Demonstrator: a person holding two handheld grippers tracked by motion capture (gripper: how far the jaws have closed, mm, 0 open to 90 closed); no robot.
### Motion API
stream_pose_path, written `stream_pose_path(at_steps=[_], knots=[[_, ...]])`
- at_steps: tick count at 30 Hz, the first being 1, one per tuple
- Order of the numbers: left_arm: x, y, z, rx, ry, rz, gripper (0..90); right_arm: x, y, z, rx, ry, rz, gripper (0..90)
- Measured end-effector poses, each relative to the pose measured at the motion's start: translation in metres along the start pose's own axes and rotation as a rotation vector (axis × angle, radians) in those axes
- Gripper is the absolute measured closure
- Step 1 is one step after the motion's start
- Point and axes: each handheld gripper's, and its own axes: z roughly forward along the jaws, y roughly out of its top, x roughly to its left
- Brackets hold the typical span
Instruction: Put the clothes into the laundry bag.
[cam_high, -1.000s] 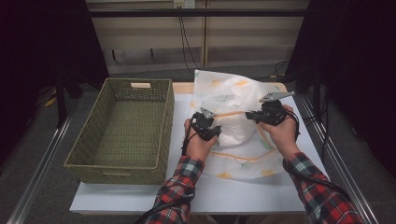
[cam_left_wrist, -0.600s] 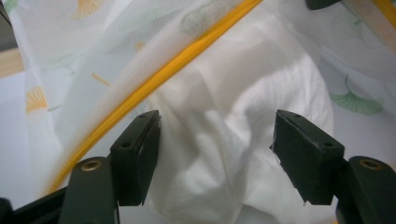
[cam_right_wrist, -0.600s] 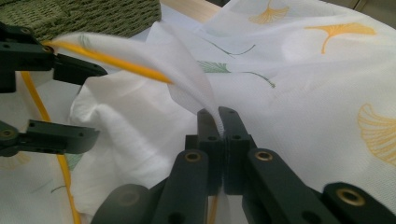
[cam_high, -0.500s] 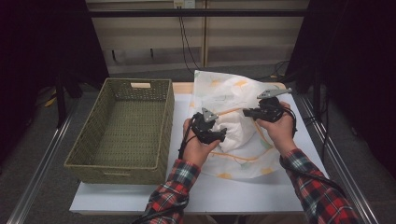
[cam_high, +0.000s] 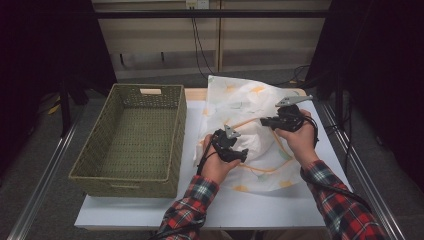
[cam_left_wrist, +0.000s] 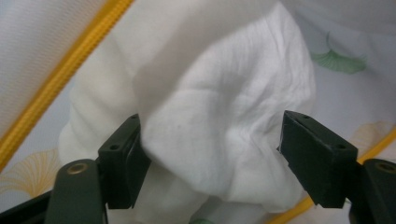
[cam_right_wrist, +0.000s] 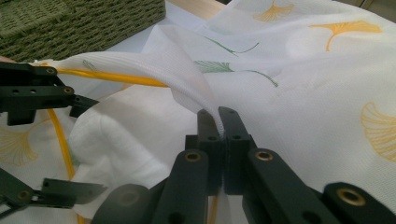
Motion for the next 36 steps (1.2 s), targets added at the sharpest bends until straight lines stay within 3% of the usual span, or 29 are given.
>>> stream_pose_path(at_steps=[5, 6, 9, 11, 17, 20, 24, 29, 35, 36], knots=[[-0.004, -0.004, 0.014, 0.032, 0.028, 0.012, 22.8, 0.000, 0.000, -0.002, -0.004, 0.007, -0.006, 89.1], [-0.005, -0.005, 0.017, 0.043, 0.027, -0.010, 23.2, 0.000, 0.000, -0.003, -0.004, 0.004, -0.009, 89.1], [-0.008, -0.007, 0.024, 0.059, 0.055, 0.030, 26.9, 0.000, 0.000, -0.006, -0.012, 0.008, -0.010, 89.1], [-0.010, -0.005, 0.025, 0.068, 0.073, 0.030, 30.7, 0.000, 0.000, -0.009, -0.016, 0.007, -0.013, 89.1], [-0.007, -0.001, 0.023, 0.090, 0.121, 0.013, 60.4, -0.001, -0.002, -0.013, -0.018, 0.007, -0.011, 89.1], [-0.004, 0.001, 0.024, 0.085, 0.119, -0.004, 72.0, -0.002, -0.004, -0.014, -0.017, 0.016, -0.012, 89.1], [0.001, 0.002, 0.024, 0.056, 0.102, -0.051, 75.2, -0.003, -0.006, -0.015, -0.022, 0.019, -0.003, 89.2], [0.007, 0.007, 0.022, 0.050, 0.125, -0.069, 77.2, -0.003, -0.007, -0.014, -0.029, 0.028, -0.003, 89.2], [0.015, 0.011, 0.020, -0.003, 0.136, -0.110, 77.6, -0.001, -0.006, -0.016, -0.032, 0.037, -0.009, 89.1], [0.016, 0.012, 0.018, -0.002, 0.142, -0.101, 77.7, -0.001, -0.006, -0.015, -0.029, 0.038, -0.010, 89.1]])
